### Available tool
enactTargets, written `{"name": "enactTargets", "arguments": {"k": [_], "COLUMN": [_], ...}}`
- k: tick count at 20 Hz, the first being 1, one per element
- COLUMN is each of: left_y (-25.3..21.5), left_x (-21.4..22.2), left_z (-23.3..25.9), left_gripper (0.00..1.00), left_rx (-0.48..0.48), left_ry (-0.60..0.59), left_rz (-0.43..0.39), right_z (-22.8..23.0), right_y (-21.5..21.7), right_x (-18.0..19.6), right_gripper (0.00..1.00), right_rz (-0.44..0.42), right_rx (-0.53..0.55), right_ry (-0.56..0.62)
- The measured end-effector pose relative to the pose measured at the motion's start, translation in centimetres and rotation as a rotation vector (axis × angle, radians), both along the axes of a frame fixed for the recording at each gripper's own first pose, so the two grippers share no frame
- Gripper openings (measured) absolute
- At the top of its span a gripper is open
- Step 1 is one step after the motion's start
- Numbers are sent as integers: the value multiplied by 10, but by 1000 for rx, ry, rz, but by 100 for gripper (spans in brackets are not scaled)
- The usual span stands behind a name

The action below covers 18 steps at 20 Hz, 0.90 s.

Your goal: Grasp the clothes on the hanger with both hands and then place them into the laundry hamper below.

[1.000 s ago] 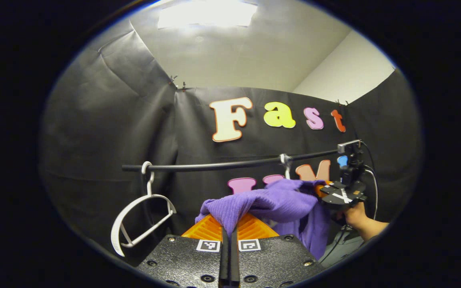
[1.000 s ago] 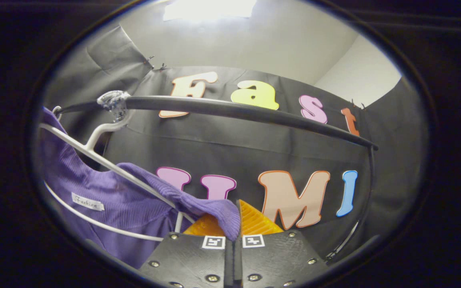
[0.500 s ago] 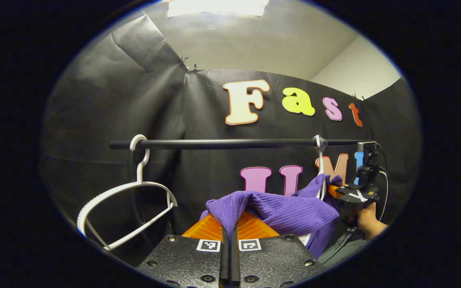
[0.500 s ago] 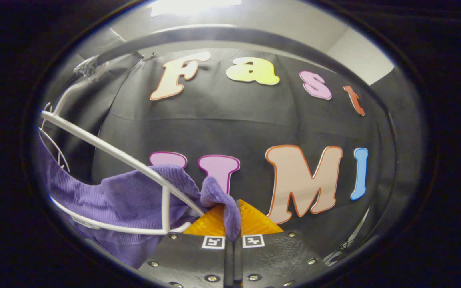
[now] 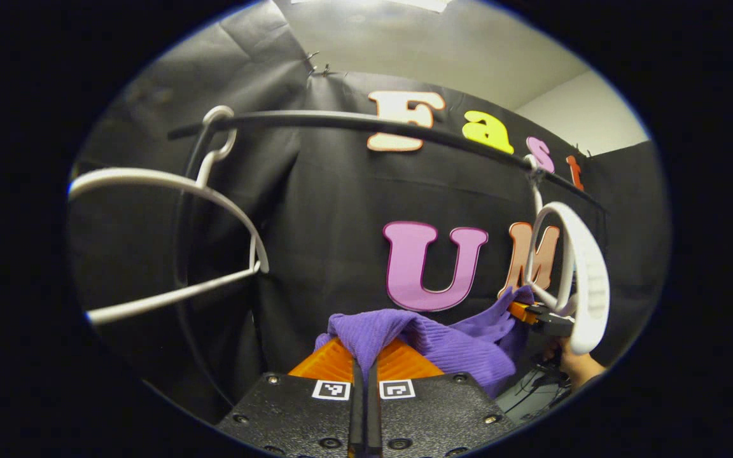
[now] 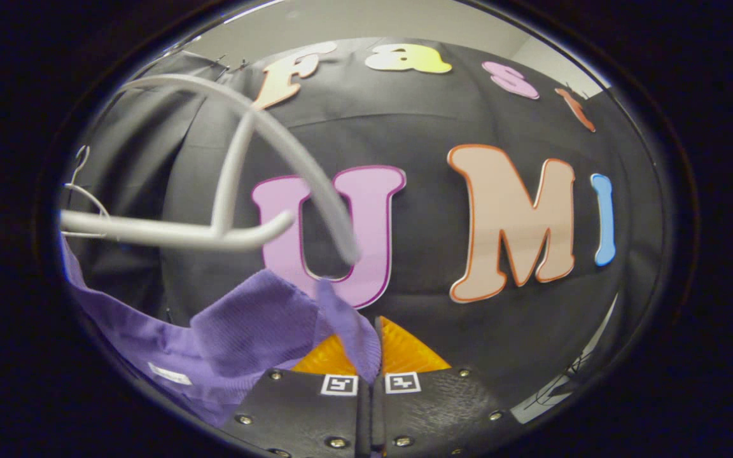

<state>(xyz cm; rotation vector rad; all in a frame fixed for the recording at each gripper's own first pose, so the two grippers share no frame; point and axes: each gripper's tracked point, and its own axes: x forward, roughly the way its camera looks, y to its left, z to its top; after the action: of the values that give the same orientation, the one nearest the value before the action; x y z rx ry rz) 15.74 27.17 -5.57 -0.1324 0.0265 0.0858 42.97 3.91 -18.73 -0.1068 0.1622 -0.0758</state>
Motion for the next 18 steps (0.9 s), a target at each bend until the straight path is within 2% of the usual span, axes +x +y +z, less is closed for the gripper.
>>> {"name": "enactTargets", "arguments": {"k": [1,2,3,6,7,12,14,18], "left_y": [2,2,-1,-10,-13,-45,-61,-99], "left_x": [-1,0,-2,-20,-25,-60,-69,-97], "left_z": [-11,-23,-33,-48,-50,-39,-33,-18], "left_gripper": [2,2,2,5,0,2,0,2], "left_rx": [-4,-2,12,78,90,95,82,72], "left_ry": [10,23,32,28,23,-34,-46,-69], "left_rz": [17,31,41,76,79,70,53,19], "right_z": [-16,-28,-36,-47,-48,-15,5,41], "right_y": [6,13,20,44,52,73,69,47], "right_x": [-9,-19,-30,-69,-83,-154,-182,-236], "right_gripper": [2,7,2,2,2,1,2,0], "right_rz": [16,30,43,77,90,98,86,36], "right_rx": [2,2,2,14,30,87,122,171], "right_ry": [26,44,51,45,39,-22,-49,-85]}}
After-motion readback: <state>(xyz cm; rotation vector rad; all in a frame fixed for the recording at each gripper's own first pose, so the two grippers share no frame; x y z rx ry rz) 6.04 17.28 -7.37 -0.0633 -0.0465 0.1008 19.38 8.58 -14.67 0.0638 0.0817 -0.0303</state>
